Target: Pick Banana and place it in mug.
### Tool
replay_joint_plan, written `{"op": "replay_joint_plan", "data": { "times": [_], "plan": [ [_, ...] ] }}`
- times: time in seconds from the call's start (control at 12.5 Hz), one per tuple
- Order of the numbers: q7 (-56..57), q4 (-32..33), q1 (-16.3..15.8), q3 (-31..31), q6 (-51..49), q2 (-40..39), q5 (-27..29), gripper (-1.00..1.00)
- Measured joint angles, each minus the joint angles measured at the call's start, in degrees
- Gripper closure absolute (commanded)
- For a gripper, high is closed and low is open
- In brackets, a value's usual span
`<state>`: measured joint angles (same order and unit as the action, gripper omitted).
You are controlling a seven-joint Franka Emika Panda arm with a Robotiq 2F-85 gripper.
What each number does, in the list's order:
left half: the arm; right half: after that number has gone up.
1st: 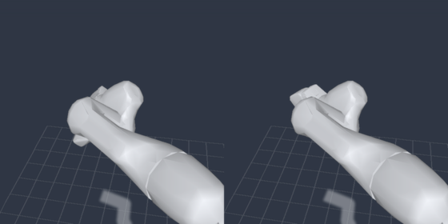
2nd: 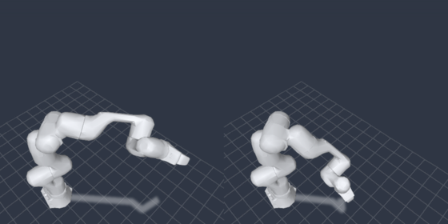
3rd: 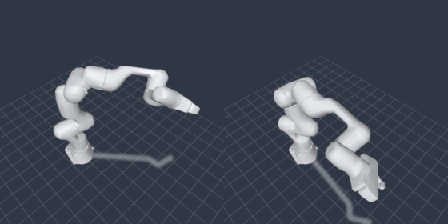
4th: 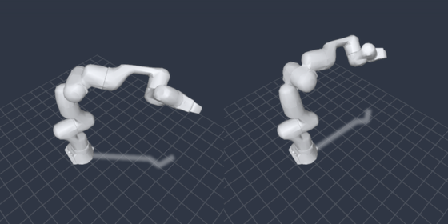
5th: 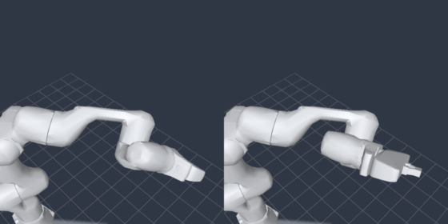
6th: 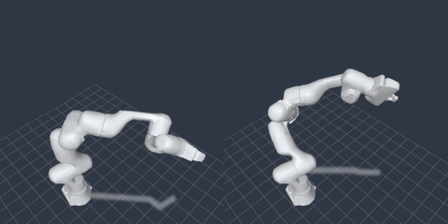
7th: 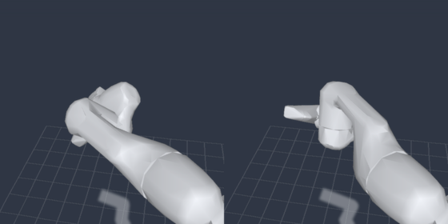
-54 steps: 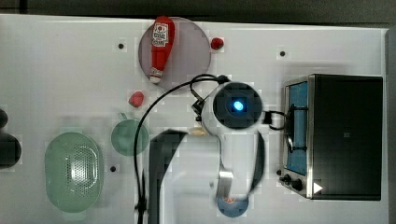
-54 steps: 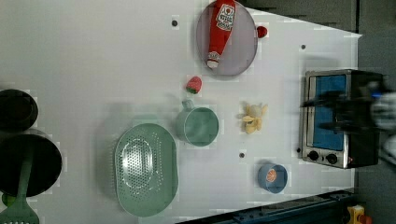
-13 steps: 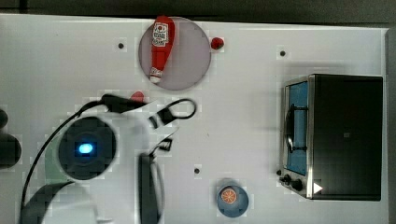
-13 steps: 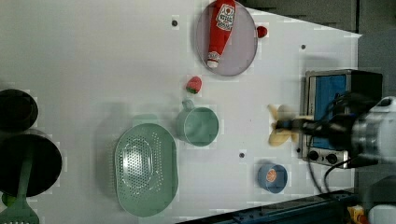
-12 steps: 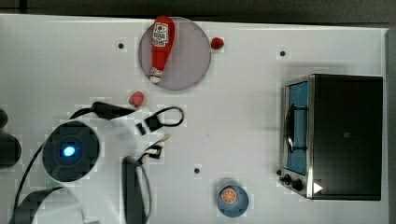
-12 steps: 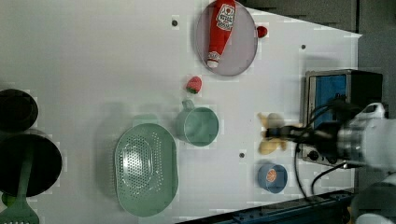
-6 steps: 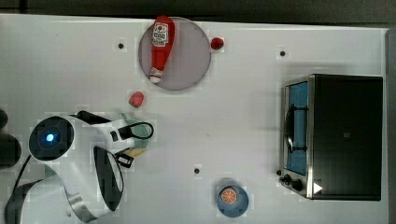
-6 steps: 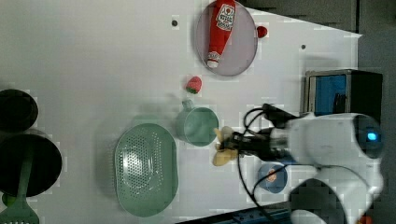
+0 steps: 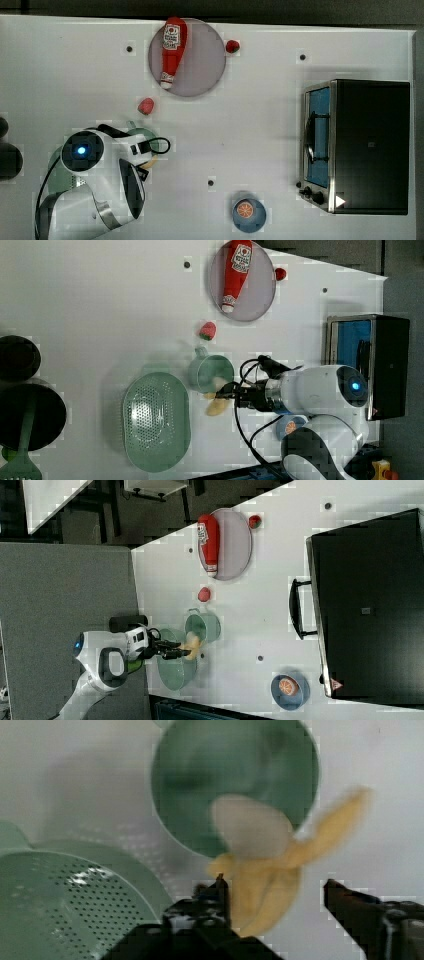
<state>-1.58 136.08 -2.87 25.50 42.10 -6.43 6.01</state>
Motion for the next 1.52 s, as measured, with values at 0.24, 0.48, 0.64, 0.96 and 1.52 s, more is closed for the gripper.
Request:
{"op": "replay_joint_plan", "data": {
  "times": [0.24, 0.48, 0.64, 0.96, 1.52],
  "plan": [
    [-0.6, -0.3, 0.4, -0.7, 1.1, -0.4, -0.5, -1.0],
    [-0.8, -1.3, 1.2, -1.7, 2.2, 0.3, 0.4, -1.0],
    [-1.3, -1.5, 1.6, -3.0, 1.8, 2.0, 0.4, -1.0],
    [-1.3, -5.5, 1.2, -12.6, -3.2, 6.0, -1.3, -1.0],
    [-1.1, -23.4, 5.6, -29.4, -28.3, 16.8, -3.6, -1.0]
  ]
}}
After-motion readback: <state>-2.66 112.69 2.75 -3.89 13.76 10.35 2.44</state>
